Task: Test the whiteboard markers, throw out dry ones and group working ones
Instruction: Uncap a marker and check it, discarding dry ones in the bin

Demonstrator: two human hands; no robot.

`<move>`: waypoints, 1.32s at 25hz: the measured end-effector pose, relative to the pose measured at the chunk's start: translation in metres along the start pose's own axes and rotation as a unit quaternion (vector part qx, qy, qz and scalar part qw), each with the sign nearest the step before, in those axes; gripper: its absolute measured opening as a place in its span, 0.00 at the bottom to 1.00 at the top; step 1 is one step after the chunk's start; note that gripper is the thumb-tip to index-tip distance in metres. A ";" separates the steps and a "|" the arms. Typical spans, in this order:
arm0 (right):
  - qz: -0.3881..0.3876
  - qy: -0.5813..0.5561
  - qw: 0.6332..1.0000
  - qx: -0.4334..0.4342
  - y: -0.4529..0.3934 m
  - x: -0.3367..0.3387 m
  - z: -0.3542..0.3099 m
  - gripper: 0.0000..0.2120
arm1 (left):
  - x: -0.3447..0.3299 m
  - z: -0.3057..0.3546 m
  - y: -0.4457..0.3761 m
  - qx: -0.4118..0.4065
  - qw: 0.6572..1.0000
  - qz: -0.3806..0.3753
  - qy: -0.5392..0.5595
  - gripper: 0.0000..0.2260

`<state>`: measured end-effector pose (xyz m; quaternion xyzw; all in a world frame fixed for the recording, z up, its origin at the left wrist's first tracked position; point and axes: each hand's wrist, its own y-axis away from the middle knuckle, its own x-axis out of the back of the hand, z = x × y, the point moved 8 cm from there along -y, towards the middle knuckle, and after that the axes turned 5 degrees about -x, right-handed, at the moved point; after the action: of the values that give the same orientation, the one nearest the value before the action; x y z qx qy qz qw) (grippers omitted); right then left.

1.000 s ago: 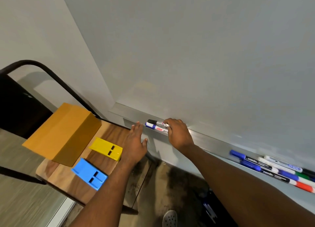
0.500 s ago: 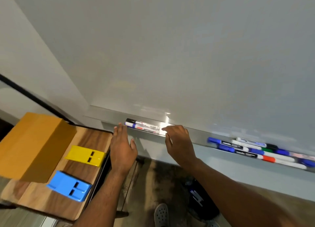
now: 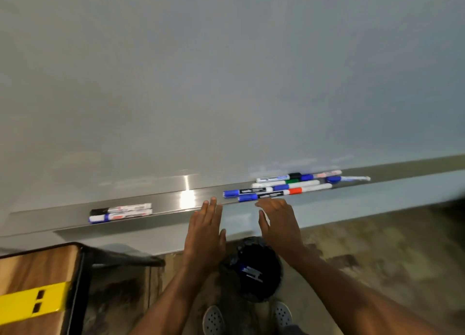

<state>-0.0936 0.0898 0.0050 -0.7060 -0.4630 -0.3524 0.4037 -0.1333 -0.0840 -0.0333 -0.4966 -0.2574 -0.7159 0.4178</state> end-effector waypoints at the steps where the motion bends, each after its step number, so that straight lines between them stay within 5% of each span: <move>1: 0.005 0.010 1.000 -0.018 -0.002 0.009 0.015 0.13 | -0.002 0.004 -0.004 -0.003 1.000 -0.006 -0.004 0.30; 10: 0.161 0.132 0.978 -0.026 -0.027 0.092 0.156 0.09 | -0.015 0.029 -0.017 0.049 0.998 -0.029 -0.039 0.29; 14: 0.013 0.215 0.955 -0.204 -0.060 0.115 0.244 0.12 | -0.013 0.032 -0.020 0.067 0.993 -0.056 -0.083 0.30; 20: -0.100 0.295 0.941 -0.134 -0.090 0.105 0.281 0.14 | -0.019 0.032 -0.010 0.124 0.982 -0.093 -0.106 0.36; 26: -0.135 0.324 0.934 -0.068 -0.096 0.116 0.286 0.18 | -0.023 0.031 -0.012 0.164 0.973 -0.130 -0.097 0.37; 30: -0.076 0.241 0.962 -0.103 -0.080 0.145 0.309 0.12 | -0.025 0.045 -0.006 0.207 0.968 -0.114 -0.080 0.36; 33: -0.022 0.079 0.985 -0.151 -0.065 0.166 0.304 0.08 | -0.025 0.082 -0.006 0.198 0.980 -0.021 -0.027 0.33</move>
<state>-0.0635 0.4393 0.0364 -0.7183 -0.3862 -0.4820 0.3202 -0.0939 -0.0080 -0.0256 -0.4177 -0.4150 -0.6458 0.4859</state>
